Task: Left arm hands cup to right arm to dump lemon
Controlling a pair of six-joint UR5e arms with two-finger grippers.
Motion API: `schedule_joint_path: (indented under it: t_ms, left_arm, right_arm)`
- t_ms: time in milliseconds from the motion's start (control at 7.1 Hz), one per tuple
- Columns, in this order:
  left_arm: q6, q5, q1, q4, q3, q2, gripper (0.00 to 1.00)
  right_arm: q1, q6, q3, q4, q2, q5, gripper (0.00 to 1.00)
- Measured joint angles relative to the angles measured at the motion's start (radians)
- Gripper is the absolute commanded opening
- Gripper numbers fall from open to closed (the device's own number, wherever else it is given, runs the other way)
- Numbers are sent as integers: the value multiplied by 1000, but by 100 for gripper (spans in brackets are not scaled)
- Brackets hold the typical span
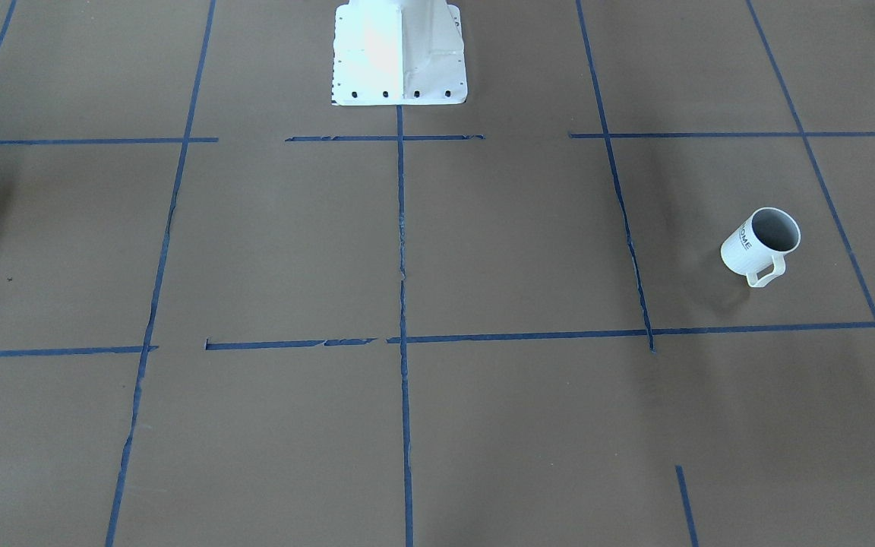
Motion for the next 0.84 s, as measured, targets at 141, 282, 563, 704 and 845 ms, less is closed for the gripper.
schedule_joint_path:
  t_ms: [141,282,563,704,845]
  left_arm:
    - [0,0,0,0,-1,0,100]
    - [0,-2,0,0,-1,0,100]
    - [-2,0,4,-2,-7,-3,100]
    - [-4,6,18,-5,-16,-6,100]
    - [-5,13,37,-18,-23,-12,100]
  right_arm:
    - [0,3,-2,0,-1,-6,100]
    - [0,6,-1,1,-1,-22,100]
    - [-1,10,12,2,6,-39,100]
    - [-1,15,31,2,12,-42,100]
    - [-2,47,48,1,22,-42,100]
